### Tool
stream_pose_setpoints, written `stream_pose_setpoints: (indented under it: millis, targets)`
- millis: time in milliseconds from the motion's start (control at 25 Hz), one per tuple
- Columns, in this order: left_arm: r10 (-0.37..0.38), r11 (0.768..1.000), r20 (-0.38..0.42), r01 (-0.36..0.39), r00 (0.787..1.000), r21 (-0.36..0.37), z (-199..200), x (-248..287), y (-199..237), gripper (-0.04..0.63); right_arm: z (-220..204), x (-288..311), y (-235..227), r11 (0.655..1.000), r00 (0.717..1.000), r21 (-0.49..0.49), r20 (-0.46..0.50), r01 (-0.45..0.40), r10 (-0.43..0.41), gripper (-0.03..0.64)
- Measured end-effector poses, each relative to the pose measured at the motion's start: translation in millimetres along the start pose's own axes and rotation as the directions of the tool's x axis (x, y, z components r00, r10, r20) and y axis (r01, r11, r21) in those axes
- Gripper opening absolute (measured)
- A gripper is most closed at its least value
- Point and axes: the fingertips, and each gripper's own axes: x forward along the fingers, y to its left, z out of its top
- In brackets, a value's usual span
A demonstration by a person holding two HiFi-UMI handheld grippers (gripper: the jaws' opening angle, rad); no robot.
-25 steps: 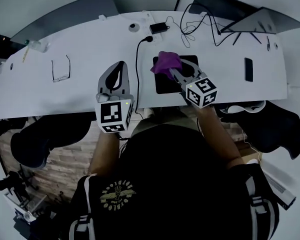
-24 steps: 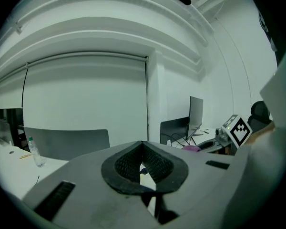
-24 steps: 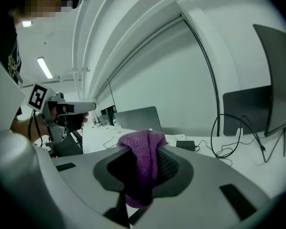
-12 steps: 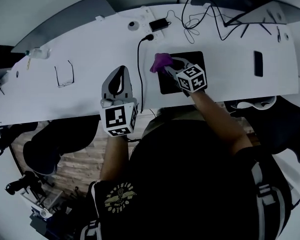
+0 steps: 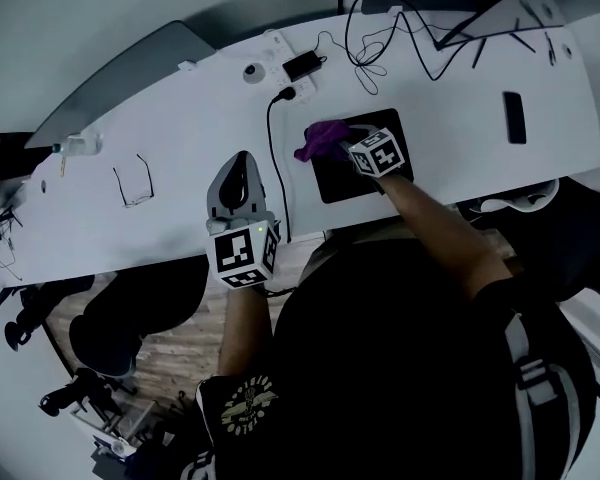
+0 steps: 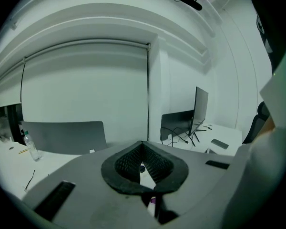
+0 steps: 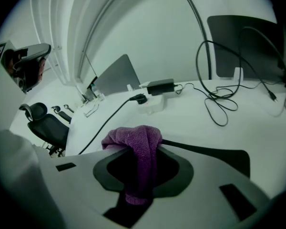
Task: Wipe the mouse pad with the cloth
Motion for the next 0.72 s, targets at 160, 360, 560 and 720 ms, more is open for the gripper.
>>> stream_pose_setpoints:
  millis: [160,360,560,720]
  targets:
    - [-0.030,1.000,0.006,0.030,1.000,0.005,5.9,15.7,-10.2,0.003,-13.8,-17.4,-38.5,0.996,0.997,0.045,-0.014,0.077,-0.076,0.089]
    - [-0.091,0.996,0.014,0.091,0.996,0.009,15.4,32.8,-32.3,0.003,-31.3,-47.8,-81.8,0.981,0.987,0.108,-0.010,0.161,-0.161,0.089]
    - [-0.127,0.992,0.028,0.126,0.992,0.023,25.8,41.9,-50.0,0.002,-43.6,-76.8,-116.7,0.965,0.973,0.127,-0.020,0.231,-0.230,0.089]
    - [-0.134,0.991,0.043,0.133,0.990,0.028,36.3,43.7,-53.9,0.002,-52.4,-97.0,-135.3,0.956,0.963,0.113,-0.029,0.271,-0.270,0.089]
